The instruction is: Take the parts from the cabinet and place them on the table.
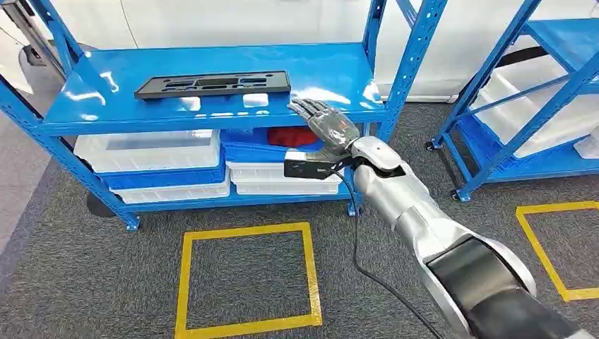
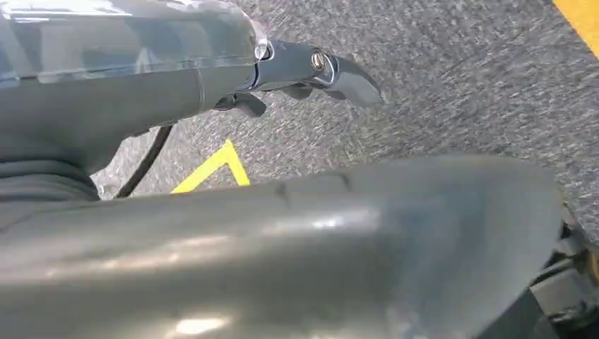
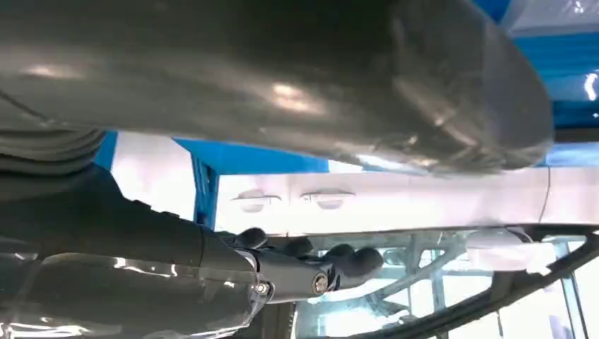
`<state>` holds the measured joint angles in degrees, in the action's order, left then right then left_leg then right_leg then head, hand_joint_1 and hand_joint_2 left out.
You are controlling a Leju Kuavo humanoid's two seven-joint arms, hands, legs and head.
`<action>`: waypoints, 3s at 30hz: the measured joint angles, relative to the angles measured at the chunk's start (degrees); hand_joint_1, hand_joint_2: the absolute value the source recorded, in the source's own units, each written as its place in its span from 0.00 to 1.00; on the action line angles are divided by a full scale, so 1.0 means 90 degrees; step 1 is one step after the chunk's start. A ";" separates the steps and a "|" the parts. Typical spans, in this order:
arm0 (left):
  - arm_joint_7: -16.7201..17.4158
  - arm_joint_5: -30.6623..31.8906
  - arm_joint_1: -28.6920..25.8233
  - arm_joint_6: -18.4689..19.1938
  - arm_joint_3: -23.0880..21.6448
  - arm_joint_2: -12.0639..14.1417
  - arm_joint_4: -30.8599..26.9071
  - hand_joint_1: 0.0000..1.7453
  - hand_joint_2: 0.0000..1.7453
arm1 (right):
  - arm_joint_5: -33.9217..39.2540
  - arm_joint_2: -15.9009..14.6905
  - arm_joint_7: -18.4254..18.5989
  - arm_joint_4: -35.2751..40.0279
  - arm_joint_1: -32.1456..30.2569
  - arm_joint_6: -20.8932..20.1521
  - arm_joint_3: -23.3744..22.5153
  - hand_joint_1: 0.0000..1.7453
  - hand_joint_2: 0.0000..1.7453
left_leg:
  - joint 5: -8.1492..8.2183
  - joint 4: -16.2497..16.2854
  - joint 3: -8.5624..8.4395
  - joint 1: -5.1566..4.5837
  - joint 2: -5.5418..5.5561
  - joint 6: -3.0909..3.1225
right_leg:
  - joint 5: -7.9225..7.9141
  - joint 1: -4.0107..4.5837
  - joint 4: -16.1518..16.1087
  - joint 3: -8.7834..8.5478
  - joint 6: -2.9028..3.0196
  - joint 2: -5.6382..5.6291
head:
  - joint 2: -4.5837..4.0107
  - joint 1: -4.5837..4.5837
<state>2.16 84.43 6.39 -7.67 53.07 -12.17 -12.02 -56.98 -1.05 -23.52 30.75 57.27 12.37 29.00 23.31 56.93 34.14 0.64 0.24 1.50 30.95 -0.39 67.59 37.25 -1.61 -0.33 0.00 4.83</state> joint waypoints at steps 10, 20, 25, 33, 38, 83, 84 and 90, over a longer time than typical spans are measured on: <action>0.0005 0.0002 -0.0005 -0.0007 0.0002 -0.0002 0.0000 0.00 0.00 | 0.0267 -0.0087 -0.0107 -0.0019 -0.0126 -0.0027 0.0027 0.00 0.00 | 0.0386 0.0034 -0.0335 -0.0037 0.0025 -0.0185 | -0.1001 0.0001 -0.1055 0.0009 0.0123 0.0023 | 0.0000 0.0002; -0.0002 -0.0002 -0.0002 -0.0017 0.0002 0.0022 0.0000 0.00 0.00 | 0.0318 -0.0104 -0.0112 -0.0019 -0.0148 -0.0015 0.0090 0.00 0.00 | 0.0490 0.1517 0.0709 -0.0002 0.0012 -0.0312 | -0.0667 0.0025 -0.1111 -0.0432 0.0356 -0.0003 | 0.0000 0.0002; -0.0007 -0.0039 -0.0017 -0.0017 0.0007 0.0029 0.0000 0.00 0.00 | 0.0406 -0.0092 -0.0148 -0.0032 -0.0120 -0.0017 0.0129 0.00 0.00 | -0.0028 0.0098 0.0113 -0.0064 0.0018 -0.0157 | -0.0506 0.0059 -0.1102 -0.0559 0.0242 -0.0020 | 0.0000 0.0002; -0.0036 -0.0058 -0.0039 -0.0005 0.0012 0.0024 0.0000 0.00 0.00 | 0.0498 -0.0090 -0.0158 -0.0051 -0.0119 -0.0007 0.0170 0.00 0.00 | 0.0142 -0.0002 -0.0122 -0.0003 0.0017 0.0017 | 0.0187 -0.0043 0.1002 0.0694 0.0009 0.0006 | 0.0000 0.0000; -0.0061 -0.0063 -0.0041 -0.0005 0.0015 0.0022 0.0000 0.00 0.00 | 0.0542 -0.0087 -0.0177 -0.0075 -0.0115 0.0000 0.0182 0.00 0.00 | 0.0432 0.0019 -0.0439 -0.0032 0.0044 -0.0101 | -0.1093 -0.0042 -0.0875 0.0044 0.0046 0.0035 | 0.0000 0.0000; -0.0063 -0.0172 -0.0044 -0.0017 0.0160 0.0036 0.0002 0.00 0.00 | 0.0741 0.0194 -0.0274 -0.0274 0.0099 -0.0012 0.0316 0.00 0.00 | -0.0255 0.0420 0.0328 -0.0004 0.0021 -0.0286 | -0.0442 -0.0002 -0.1099 -0.0660 0.0335 0.0002 | 0.0000 0.0000; -0.0061 -0.0160 -0.0051 -0.0005 0.0160 0.0039 0.0010 0.00 0.00 | 0.0758 0.0197 -0.0270 -0.0286 0.0119 -0.0012 0.0318 0.00 0.00 | -0.0148 0.0326 0.0220 -0.0046 0.0024 -0.0247 | -0.0405 0.0027 -0.1103 -0.0678 0.0299 0.0000 | 0.0000 0.0000; -0.0041 -0.0090 -0.0041 0.0007 0.0153 0.0029 0.0022 0.00 0.00 | 0.0845 0.0150 -0.0272 -0.0270 0.0138 0.0027 0.0325 0.00 0.00 | 0.0000 -0.0017 0.0016 -0.0014 0.0024 -0.0039 | -0.0224 0.0002 -0.0862 -0.0573 0.0089 0.0005 | 0.0000 0.0000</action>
<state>1.79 83.63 6.01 -7.61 54.45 -11.91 -11.82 -49.38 0.30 -25.97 28.33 58.52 12.61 31.93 23.31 56.78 34.28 0.51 0.46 1.15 28.93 -0.37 59.83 32.09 -0.81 -0.28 0.00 4.83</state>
